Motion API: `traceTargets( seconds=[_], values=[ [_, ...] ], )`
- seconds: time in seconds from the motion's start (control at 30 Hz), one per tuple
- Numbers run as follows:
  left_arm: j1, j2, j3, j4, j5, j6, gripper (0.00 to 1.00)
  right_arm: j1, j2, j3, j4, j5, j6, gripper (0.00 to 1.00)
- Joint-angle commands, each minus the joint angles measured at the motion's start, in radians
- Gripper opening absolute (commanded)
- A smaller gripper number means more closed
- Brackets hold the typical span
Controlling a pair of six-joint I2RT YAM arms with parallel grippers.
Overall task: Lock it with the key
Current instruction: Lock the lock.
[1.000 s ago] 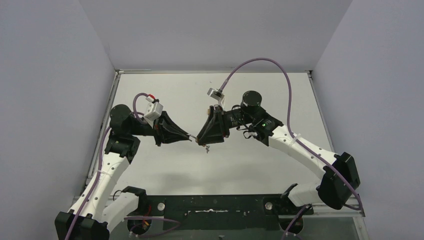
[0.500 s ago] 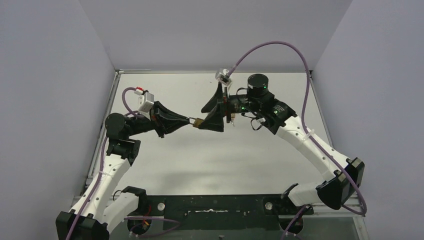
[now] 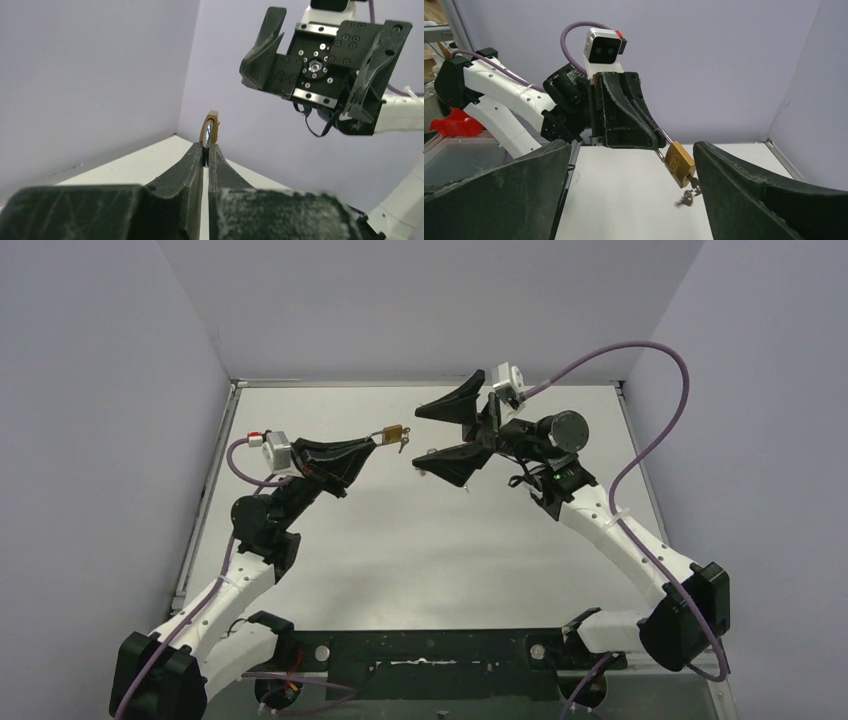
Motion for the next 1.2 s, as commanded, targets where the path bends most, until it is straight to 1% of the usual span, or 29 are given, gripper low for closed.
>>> traceTargets(
  seconds=[0.0, 0.1, 0.47, 0.63, 0.83, 0.93, 1.07, 1.17],
  values=[
    [-0.04, 0.043, 0.016, 0.302, -0.191, 0.029, 0.0, -0.009, 0.088, 0.027, 0.393, -0.055, 0.096, 1.0],
    [-0.042, 0.075, 0.028, 0.39, -0.194, -0.008, 0.0, -0.015, 0.148, 0.065, 0.419, -0.051, 0.115, 0.99],
    [-0.042, 0.054, 0.054, 0.39, -0.118, -0.057, 0.0, -0.04, 0.254, 0.155, 0.471, -0.012, 0.154, 0.97],
    [-0.042, 0.058, 0.063, 0.39, -0.104, -0.07, 0.0, -0.038, 0.31, 0.213, 0.528, -0.034, 0.239, 0.96],
    [-0.043, 0.067, 0.08, 0.39, -0.097, -0.079, 0.0, -0.026, 0.373, 0.275, 0.52, -0.061, 0.323, 0.89],
    [-0.045, 0.073, 0.09, 0.39, -0.086, -0.081, 0.0, -0.008, 0.394, 0.305, 0.48, -0.089, 0.328, 0.85],
    [-0.045, 0.078, 0.094, 0.392, -0.089, -0.08, 0.0, 0.004, 0.404, 0.319, 0.477, -0.108, 0.335, 0.79],
    [-0.045, 0.084, 0.094, 0.392, -0.091, -0.075, 0.0, 0.008, 0.408, 0.328, 0.477, -0.119, 0.344, 0.71]
  ],
)
